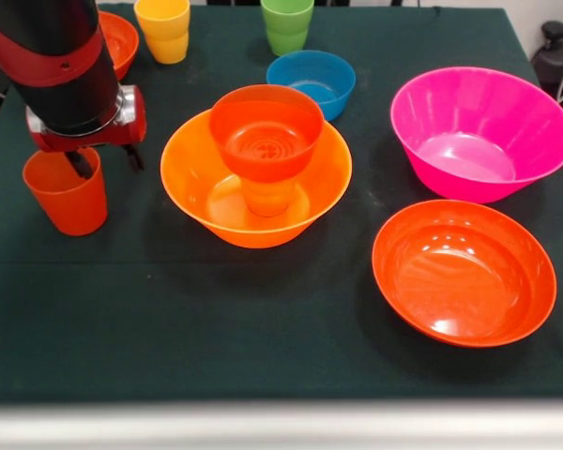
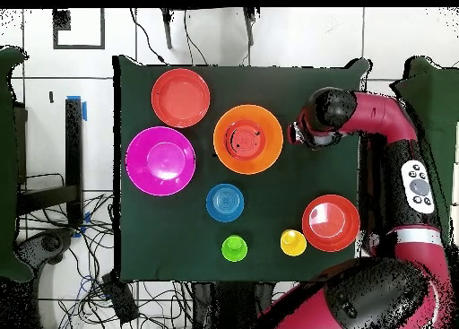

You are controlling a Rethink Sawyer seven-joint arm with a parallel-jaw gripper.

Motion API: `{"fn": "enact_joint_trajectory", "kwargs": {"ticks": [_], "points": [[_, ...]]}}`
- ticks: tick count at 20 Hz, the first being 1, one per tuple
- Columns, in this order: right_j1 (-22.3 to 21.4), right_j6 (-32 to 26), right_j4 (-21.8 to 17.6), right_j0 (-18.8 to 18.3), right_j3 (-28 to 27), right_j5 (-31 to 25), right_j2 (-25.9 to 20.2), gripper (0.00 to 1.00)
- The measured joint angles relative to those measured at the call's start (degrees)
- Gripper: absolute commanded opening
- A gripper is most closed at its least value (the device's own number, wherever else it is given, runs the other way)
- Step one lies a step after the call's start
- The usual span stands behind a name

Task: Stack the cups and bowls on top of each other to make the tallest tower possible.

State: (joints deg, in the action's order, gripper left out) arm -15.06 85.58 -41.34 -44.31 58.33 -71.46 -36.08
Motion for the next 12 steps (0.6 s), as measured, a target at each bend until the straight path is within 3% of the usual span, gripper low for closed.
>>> {"fn": "enact_joint_trajectory", "kwargs": {"ticks": [9, 10, 12], "points": [[0.18, 0.0, -3.55, 0.0, -1.14, 0.38, 0.15, 1.0], [0.18, 0.0, -4.05, 0.01, -1.49, 0.4, 0.14, 0.0], [-0.01, 0.0, -4.11, 0.0, -1.78, 0.38, 0.15, 0.0]]}}
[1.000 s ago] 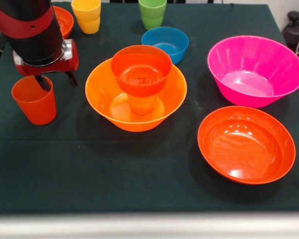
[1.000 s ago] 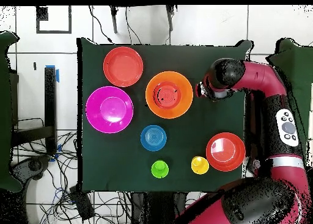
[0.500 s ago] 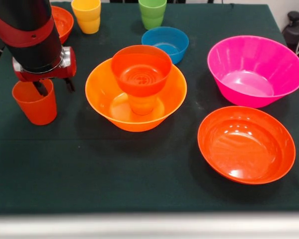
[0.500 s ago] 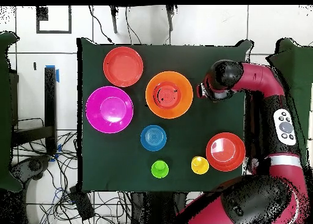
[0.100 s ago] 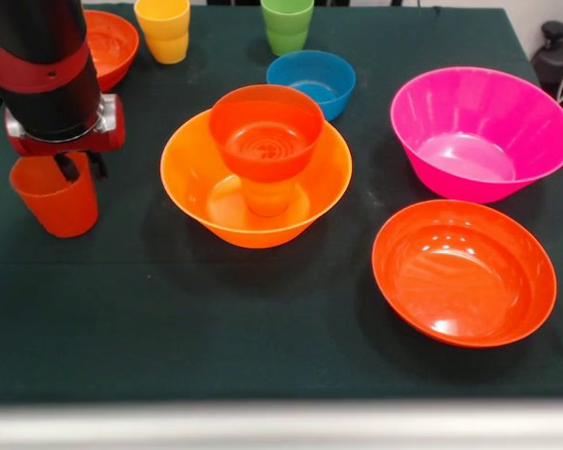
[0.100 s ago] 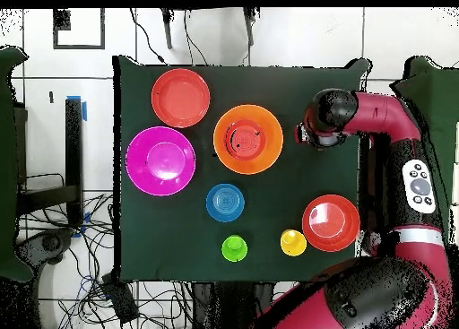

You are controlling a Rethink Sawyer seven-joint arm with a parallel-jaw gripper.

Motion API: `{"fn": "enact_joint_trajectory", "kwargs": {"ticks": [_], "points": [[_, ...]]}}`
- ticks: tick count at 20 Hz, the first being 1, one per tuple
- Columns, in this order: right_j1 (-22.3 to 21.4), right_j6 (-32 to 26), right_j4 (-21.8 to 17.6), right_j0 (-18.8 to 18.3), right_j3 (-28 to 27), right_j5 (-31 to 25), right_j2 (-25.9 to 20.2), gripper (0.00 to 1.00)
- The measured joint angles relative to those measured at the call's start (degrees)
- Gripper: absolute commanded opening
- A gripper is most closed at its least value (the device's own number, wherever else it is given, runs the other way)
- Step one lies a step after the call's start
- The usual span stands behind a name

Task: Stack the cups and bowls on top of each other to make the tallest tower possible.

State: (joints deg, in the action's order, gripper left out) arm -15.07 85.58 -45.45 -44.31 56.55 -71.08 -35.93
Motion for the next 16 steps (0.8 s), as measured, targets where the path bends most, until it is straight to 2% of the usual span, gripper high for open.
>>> {"fn": "enact_joint_trajectory", "kwargs": {"ticks": [16], "points": [[-1.11, 0.0, -0.19, 0.04, -0.02, -0.01, 0.13, 0.0]]}}
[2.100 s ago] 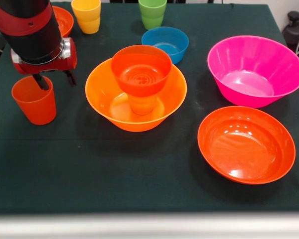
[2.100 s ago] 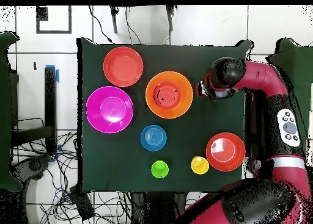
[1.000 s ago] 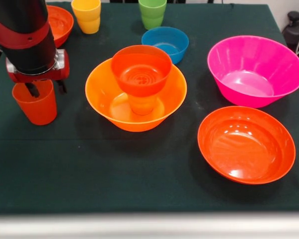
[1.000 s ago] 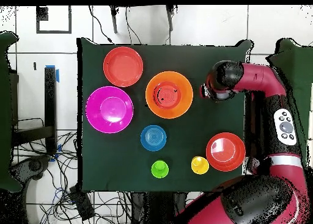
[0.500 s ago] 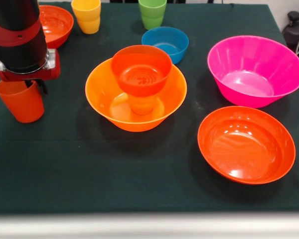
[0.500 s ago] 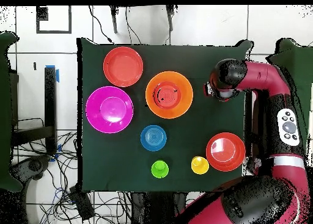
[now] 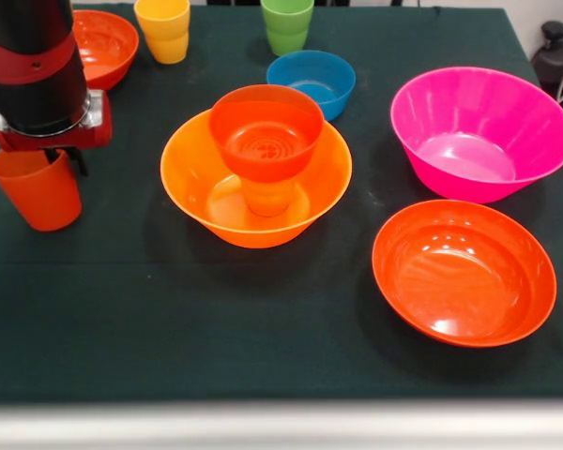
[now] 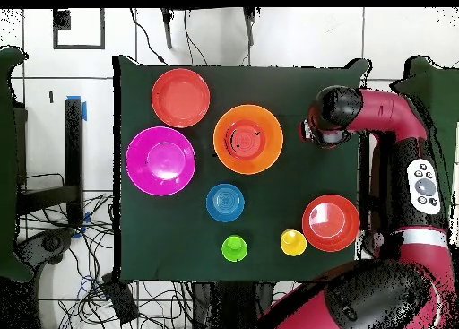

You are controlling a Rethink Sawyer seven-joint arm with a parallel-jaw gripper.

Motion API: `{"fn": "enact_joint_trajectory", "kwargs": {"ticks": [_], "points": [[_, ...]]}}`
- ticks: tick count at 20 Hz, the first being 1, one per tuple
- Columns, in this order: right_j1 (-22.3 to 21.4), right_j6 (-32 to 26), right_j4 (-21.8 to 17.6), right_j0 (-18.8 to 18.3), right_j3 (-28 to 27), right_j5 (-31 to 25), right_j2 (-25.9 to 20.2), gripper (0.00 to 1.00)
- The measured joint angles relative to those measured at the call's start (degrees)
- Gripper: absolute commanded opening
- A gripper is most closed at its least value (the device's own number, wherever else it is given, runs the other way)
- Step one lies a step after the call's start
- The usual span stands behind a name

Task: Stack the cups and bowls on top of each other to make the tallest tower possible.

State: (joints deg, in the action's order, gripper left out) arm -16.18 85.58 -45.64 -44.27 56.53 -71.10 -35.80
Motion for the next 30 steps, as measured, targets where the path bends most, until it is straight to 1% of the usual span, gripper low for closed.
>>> {"fn": "enact_joint_trajectory", "kwargs": {"ticks": [4, 6, 7, 13, 14, 18, 19, 22, 23, 30], "points": [[-1.81, 0.0, 0.01, 0.54, 0.72, 0.0, 0.23, 0.0], [-3.1, 0.0, 0.02, 1.19, 1.05, 0.0, 0.49, 0.0], [-4.49, 0.0, 0.07, 1.99, 1.25, -0.08, 0.78, 0.0], [-7.83, 0.0, 0.39, 4.11, 1.53, -0.97, 1.41, 0.0], [-9.19, 0.0, 0.86, 5.12, 1.66, -1.51, 1.82, 0.0], [-11.31, 0.0, 1.98, 6.99, 1.87, -2.4, 2.95, 0.0], [-12.5, 0.0, 2.62, 8.13, 2.02, -3.11, 3.58, 0.0], [-13.36, 0.0, 3.26, 9.11, 2.1, -3.88, 4.05, 0.0], [-14.0, 0.0, 4.07, 9.94, 2.23, -4.54, 4.42, 0.0], [-15.28, 0.0, 6.78, 12.41, 2.77, -5.86, 6.0, 0.0]]}}
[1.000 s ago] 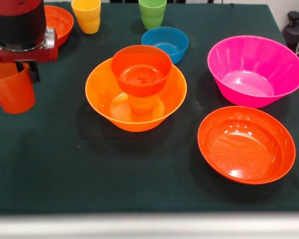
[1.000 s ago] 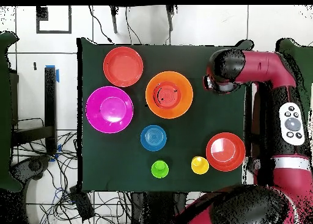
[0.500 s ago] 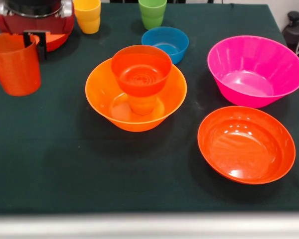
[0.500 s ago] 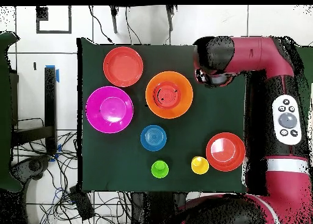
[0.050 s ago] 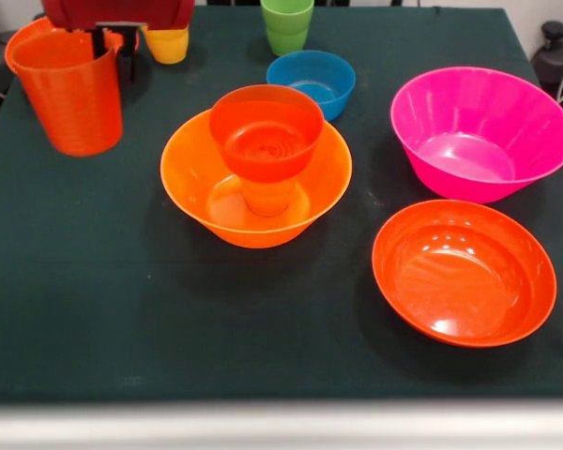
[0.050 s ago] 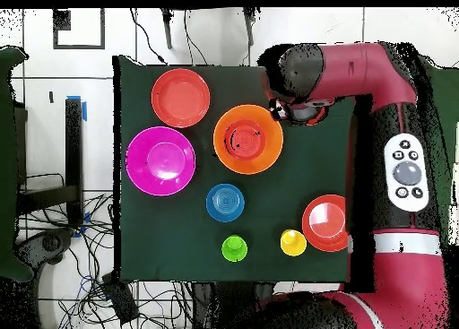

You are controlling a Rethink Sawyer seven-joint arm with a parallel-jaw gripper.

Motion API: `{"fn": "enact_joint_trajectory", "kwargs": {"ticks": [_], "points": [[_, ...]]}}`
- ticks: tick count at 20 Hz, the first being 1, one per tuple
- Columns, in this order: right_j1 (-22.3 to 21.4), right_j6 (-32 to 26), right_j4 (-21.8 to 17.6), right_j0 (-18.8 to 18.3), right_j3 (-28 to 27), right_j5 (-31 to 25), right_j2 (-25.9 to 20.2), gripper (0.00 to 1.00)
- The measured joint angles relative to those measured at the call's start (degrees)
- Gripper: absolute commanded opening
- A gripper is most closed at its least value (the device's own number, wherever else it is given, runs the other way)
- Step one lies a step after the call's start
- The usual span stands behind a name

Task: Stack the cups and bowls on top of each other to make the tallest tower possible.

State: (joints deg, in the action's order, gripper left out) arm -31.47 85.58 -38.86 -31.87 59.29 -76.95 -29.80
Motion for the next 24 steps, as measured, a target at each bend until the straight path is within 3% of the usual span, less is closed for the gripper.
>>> {"fn": "enact_joint_trajectory", "kwargs": {"ticks": [24], "points": [[-1.38, 0.01, 8.01, 6.27, 3.29, 0.01, 8.03, 0.0]]}}
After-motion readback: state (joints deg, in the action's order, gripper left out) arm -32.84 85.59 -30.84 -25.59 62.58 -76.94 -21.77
